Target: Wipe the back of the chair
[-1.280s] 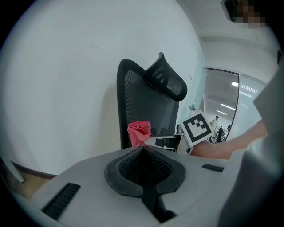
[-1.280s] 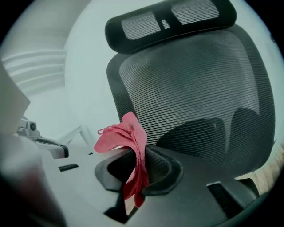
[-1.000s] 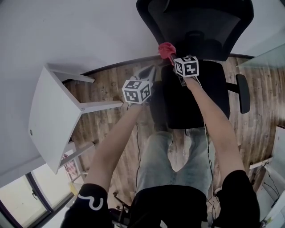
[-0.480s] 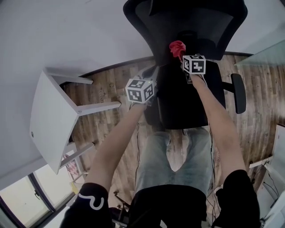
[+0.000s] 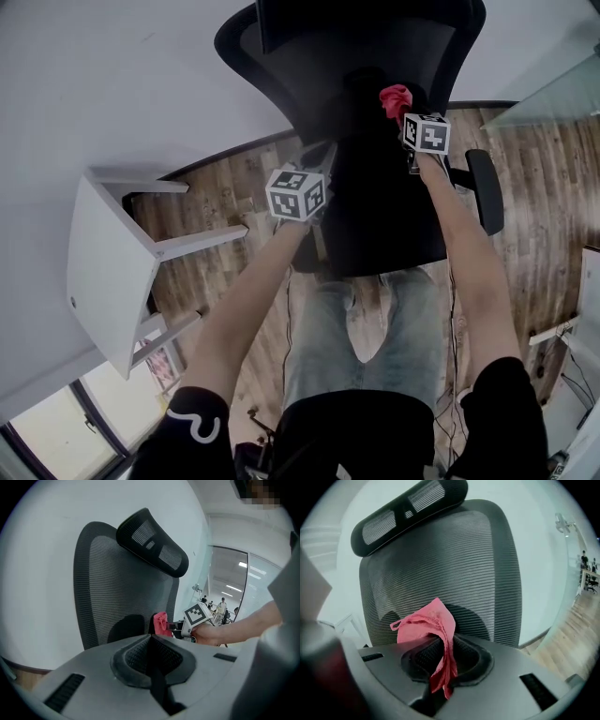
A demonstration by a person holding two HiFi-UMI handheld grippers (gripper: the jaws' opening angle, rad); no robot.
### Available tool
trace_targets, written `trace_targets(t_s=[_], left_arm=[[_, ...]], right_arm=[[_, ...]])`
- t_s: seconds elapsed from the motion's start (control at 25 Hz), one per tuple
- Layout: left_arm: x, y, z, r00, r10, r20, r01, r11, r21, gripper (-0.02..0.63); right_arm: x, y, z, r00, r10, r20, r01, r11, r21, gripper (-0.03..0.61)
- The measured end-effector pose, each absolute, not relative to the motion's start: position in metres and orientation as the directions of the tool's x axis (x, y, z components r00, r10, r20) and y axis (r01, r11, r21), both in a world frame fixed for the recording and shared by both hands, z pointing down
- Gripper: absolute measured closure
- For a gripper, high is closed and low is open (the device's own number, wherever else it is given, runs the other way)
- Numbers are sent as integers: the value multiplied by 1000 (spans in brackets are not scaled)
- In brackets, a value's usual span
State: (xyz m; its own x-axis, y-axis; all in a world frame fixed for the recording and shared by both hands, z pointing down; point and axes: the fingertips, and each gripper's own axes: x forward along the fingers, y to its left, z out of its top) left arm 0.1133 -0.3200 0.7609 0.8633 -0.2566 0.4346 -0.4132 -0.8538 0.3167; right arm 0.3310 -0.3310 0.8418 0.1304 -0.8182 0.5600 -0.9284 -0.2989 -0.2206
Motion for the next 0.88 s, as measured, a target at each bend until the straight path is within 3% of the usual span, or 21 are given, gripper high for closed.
trace_targets(t_s=[0.52,0.88], left_arm=[[135,-309,762,872,-219,438,-378,-869,318,589],[103,-291,726,895,-193,402,-337,-883,325,588]], right_arm=[[429,-263,835,339,-727,598,-852,-506,-133,511],[363,-218,774,308,-755,579,-900,-429,-81,512]])
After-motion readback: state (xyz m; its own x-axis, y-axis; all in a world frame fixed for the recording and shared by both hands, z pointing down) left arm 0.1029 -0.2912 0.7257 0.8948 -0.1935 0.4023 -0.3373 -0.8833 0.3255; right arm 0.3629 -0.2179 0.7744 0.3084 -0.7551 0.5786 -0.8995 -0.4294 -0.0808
